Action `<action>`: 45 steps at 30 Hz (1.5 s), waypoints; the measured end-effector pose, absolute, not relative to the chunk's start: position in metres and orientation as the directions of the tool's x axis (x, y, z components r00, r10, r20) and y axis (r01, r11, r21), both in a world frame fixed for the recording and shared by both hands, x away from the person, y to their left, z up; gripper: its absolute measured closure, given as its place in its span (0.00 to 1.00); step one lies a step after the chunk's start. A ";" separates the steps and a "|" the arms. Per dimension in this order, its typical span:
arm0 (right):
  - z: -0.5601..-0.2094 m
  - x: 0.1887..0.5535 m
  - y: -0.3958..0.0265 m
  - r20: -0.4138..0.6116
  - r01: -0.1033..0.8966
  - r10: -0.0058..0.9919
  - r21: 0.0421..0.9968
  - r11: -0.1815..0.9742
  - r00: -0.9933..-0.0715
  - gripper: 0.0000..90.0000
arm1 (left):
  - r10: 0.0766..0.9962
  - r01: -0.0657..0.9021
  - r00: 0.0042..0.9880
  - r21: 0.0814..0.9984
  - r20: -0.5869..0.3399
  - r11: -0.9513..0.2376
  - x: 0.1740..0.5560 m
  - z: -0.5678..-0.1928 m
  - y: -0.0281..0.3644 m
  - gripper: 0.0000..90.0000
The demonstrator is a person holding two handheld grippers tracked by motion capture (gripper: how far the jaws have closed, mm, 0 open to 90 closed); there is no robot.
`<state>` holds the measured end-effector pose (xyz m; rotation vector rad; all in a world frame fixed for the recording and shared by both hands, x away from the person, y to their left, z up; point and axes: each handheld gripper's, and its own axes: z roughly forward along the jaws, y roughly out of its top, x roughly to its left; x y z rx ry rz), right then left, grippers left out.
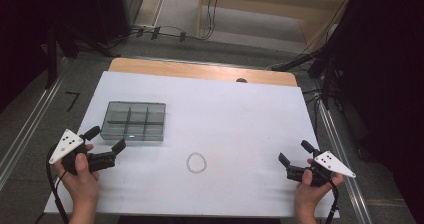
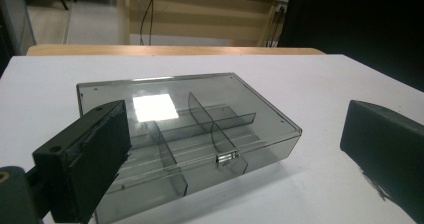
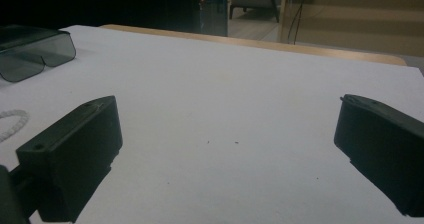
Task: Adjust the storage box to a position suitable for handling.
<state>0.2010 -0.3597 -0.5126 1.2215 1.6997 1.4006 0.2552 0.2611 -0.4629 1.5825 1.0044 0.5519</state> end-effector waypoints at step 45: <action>-0.513 0.202 -0.359 0.088 0.286 0.928 0.958 0.021 -0.363 0.00 | 0.892 0.586 0.399 0.807 -0.214 -0.069 0.354 -0.424 0.284 0.99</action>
